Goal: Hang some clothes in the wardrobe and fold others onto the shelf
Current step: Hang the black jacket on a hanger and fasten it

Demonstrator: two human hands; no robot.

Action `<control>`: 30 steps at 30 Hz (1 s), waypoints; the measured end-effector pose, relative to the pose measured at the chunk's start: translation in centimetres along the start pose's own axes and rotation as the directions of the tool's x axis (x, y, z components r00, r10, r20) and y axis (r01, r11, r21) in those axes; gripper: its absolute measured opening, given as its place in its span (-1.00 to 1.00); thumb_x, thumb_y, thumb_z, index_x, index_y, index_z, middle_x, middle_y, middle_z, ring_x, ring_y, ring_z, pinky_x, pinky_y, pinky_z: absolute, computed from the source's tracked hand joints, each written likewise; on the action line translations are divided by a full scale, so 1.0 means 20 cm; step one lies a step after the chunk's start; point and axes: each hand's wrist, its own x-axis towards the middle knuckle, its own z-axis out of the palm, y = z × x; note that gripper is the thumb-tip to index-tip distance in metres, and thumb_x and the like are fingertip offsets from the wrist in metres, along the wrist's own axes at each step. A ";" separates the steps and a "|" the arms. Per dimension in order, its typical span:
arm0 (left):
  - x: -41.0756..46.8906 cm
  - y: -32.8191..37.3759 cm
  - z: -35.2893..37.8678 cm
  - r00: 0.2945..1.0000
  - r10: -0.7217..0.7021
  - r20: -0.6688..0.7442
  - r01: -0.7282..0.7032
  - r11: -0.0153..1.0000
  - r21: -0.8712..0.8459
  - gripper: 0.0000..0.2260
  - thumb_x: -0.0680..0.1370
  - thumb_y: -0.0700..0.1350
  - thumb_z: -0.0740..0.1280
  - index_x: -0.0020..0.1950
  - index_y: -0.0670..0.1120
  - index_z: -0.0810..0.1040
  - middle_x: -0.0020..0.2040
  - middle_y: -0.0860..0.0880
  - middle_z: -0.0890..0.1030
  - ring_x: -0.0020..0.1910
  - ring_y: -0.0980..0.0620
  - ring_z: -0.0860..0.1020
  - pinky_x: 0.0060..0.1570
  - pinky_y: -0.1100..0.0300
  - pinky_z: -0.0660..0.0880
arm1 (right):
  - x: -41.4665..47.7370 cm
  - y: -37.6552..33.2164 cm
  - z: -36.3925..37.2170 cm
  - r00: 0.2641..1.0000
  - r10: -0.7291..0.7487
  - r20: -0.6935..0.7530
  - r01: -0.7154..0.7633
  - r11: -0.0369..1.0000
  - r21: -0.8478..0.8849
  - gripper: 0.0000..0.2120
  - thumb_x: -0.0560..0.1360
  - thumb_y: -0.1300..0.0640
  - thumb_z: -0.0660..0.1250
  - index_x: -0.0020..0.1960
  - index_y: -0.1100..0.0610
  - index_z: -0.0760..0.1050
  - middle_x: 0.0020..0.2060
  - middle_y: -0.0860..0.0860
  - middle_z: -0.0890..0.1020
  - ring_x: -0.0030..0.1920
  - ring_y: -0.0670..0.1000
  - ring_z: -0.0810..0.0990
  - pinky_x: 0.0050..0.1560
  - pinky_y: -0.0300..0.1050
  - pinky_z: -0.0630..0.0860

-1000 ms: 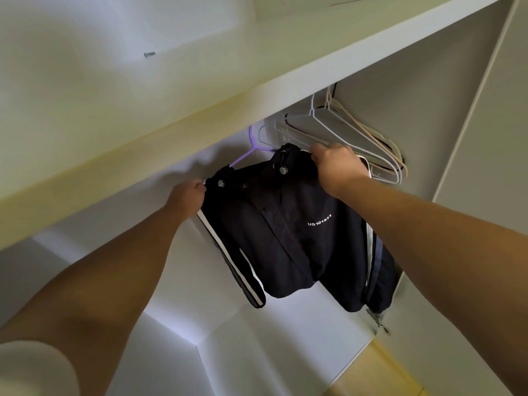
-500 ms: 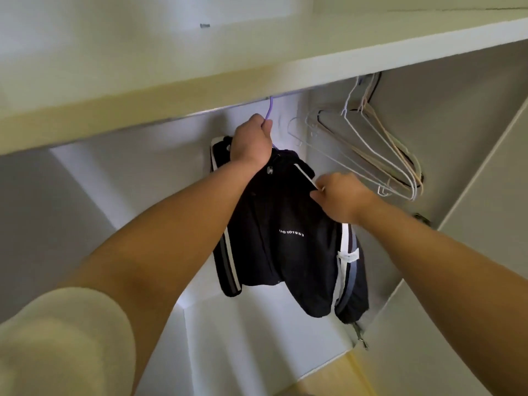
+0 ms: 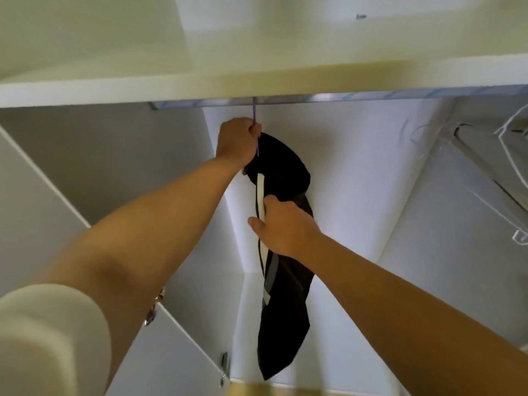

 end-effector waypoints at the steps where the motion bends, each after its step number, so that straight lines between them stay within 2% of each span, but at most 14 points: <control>1: 0.00 -0.05 -0.05 0.999 -0.036 -0.024 0.036 0.999 0.030 -0.68 0.67 -0.06 0.18 -0.08 -0.18 0.66 -0.06 -0.10 0.68 -0.08 -0.01 0.61 -0.11 0.25 0.40 | 0.02 -0.06 0.03 0.999 -0.030 0.014 0.030 0.999 -0.017 -0.65 0.62 -0.16 0.16 0.15 0.13 0.35 -0.24 0.00 0.49 -0.23 0.04 0.57 -0.18 0.01 0.60; 3: 0.01 -0.12 -0.15 0.993 -0.091 -0.073 0.098 0.990 0.103 -0.69 0.66 -0.04 0.21 -0.04 -0.17 0.68 -0.04 -0.12 0.69 -0.06 -0.02 0.61 -0.15 0.27 0.34 | 0.05 -0.17 0.09 0.996 -0.079 0.036 0.080 0.996 -0.036 -0.63 0.63 -0.16 0.16 0.15 0.16 0.34 -0.27 0.00 0.46 -0.28 0.04 0.54 -0.29 -0.05 0.52; 5: 0.02 -0.17 -0.22 0.986 -0.131 -0.105 0.145 0.980 0.137 -0.71 0.65 -0.04 0.24 0.00 -0.18 0.69 -0.03 -0.14 0.70 -0.03 -0.06 0.63 -0.10 0.22 0.43 | 0.09 -0.28 0.14 0.991 -0.119 0.058 0.120 0.993 -0.012 -0.62 0.64 -0.15 0.17 0.14 0.18 0.35 -0.30 0.00 0.44 -0.32 0.03 0.51 -0.36 -0.08 0.44; 7: 0.03 -0.22 -0.29 0.973 -0.185 -0.139 0.205 0.967 0.152 -0.72 0.65 -0.06 0.26 -0.02 -0.19 0.69 -0.06 -0.17 0.69 -0.06 -0.09 0.64 -0.18 0.20 0.43 | 0.13 -0.38 0.19 0.987 -0.143 0.071 0.142 0.990 0.015 -0.62 0.64 -0.16 0.17 0.13 0.18 0.36 -0.30 0.01 0.45 -0.32 0.04 0.52 -0.40 -0.09 0.40; 10: 0.04 -0.31 -0.40 0.946 -0.264 -0.188 0.304 0.923 0.237 -0.73 0.65 -0.05 0.25 -0.05 -0.16 0.68 -0.11 -0.13 0.67 -0.10 -0.05 0.63 -0.26 0.19 0.43 | 0.19 -0.51 0.25 0.983 -0.166 0.080 0.165 0.986 0.011 -0.62 0.64 -0.17 0.15 0.16 0.17 0.35 -0.29 0.02 0.45 -0.30 0.04 0.54 -0.39 -0.08 0.45; 13: 0.04 -0.37 -0.49 0.928 -0.298 -0.223 0.365 0.846 0.389 -0.67 0.66 -0.02 0.19 0.02 -0.18 0.69 -0.02 -0.14 0.69 0.00 -0.10 0.64 -0.05 0.09 0.49 | 0.24 -0.60 0.30 0.979 -0.177 0.099 0.177 0.984 0.005 -0.61 0.65 -0.15 0.13 0.22 0.17 0.34 -0.13 0.10 0.57 -0.21 0.09 0.58 -0.33 -0.06 0.50; 15: 0.04 -0.37 -0.52 0.934 -0.288 -0.211 0.354 0.822 0.446 -0.66 0.67 -0.02 0.16 0.04 -0.18 0.67 0.03 -0.15 0.68 0.04 -0.10 0.63 0.00 0.09 0.48 | 0.26 -0.64 0.33 0.978 -0.181 0.104 0.181 0.983 0.007 -0.59 0.65 -0.16 0.12 0.24 0.18 0.33 -0.04 0.13 0.60 -0.15 0.12 0.61 -0.28 -0.03 0.52; 18: 0.05 -0.36 -0.53 0.936 -0.294 -0.196 0.353 0.797 0.491 -0.68 0.67 -0.03 0.16 0.14 -0.21 0.62 0.13 -0.16 0.64 0.13 -0.11 0.60 0.04 0.10 0.48 | 0.27 -0.67 0.36 0.977 -0.193 0.088 0.194 0.981 -0.007 -0.56 0.65 -0.20 0.08 0.25 0.17 0.32 -0.10 0.12 0.59 -0.17 0.11 0.63 -0.20 0.03 0.62; 20: 0.04 -0.35 -0.53 0.945 -0.287 -0.160 0.326 0.767 0.552 -0.72 0.67 -0.08 0.19 0.22 -0.24 0.55 0.20 -0.19 0.60 0.18 -0.15 0.58 0.03 0.10 0.47 | 0.27 -0.65 0.37 0.972 -0.214 0.092 0.213 0.977 0.014 -0.51 0.64 -0.25 0.02 0.28 0.16 0.31 -0.14 0.09 0.57 -0.21 0.10 0.62 -0.21 0.04 0.62; 23: 0.01 -0.23 -0.47 0.966 -0.238 -0.104 0.240 0.661 0.711 -0.75 0.66 -0.28 0.13 0.27 -0.33 0.47 0.26 -0.28 0.53 0.25 -0.27 0.51 0.23 -0.03 0.40 | 0.25 -0.53 0.36 0.970 -0.216 0.113 0.206 0.974 0.092 -0.42 0.63 -0.30 -0.09 0.37 0.12 0.31 -0.08 0.09 0.61 -0.14 0.11 0.63 -0.14 0.04 0.60; 25: -0.04 -0.10 -0.39 0.989 -0.141 -0.033 0.116 0.634 0.764 -0.78 0.65 -0.22 0.17 0.21 -0.25 0.53 0.19 -0.24 0.57 0.17 -0.25 0.55 0.10 -0.01 0.43 | 0.23 -0.38 0.35 0.984 -0.147 0.097 0.138 0.986 0.097 -0.42 0.64 -0.28 -0.11 0.40 0.09 0.31 0.01 0.11 0.63 -0.05 0.15 0.63 -0.04 0.06 0.58; 27: -0.10 0.02 -0.24 0.992 -0.057 0.115 -0.039 0.719 0.694 -0.80 0.64 -0.06 0.20 0.05 -0.15 0.55 0.08 -0.14 0.61 -0.02 -0.13 0.58 -0.14 0.11 0.39 | 0.20 -0.18 0.34 0.998 -0.014 0.066 0.006 0.993 0.119 -0.46 0.65 -0.25 -0.09 0.36 0.10 0.36 0.02 0.11 0.62 0.00 0.16 0.62 0.04 0.09 0.58; 29: -0.16 0.13 -0.03 0.954 -0.049 0.295 -0.114 0.852 0.511 -0.73 0.63 0.04 0.21 -0.11 -0.13 0.51 -0.03 -0.10 0.63 -0.17 -0.05 0.53 -0.22 0.16 0.40 | 0.15 0.04 0.31 0.983 0.182 0.012 -0.180 0.961 0.209 -0.51 0.66 -0.21 -0.04 0.31 0.12 0.40 0.05 0.12 0.62 0.03 0.17 0.61 0.08 0.08 0.56; 30: -0.19 0.19 0.08 0.922 -0.045 0.385 -0.129 0.901 0.414 -0.67 0.62 0.07 0.22 -0.14 -0.16 0.54 -0.06 -0.08 0.65 -0.20 -0.03 0.56 -0.21 0.14 0.47 | 0.11 0.16 0.28 0.957 0.289 -0.022 -0.274 0.926 0.261 -0.53 0.67 -0.18 -0.01 0.31 0.12 0.41 0.07 0.13 0.63 0.05 0.17 0.62 0.09 0.06 0.56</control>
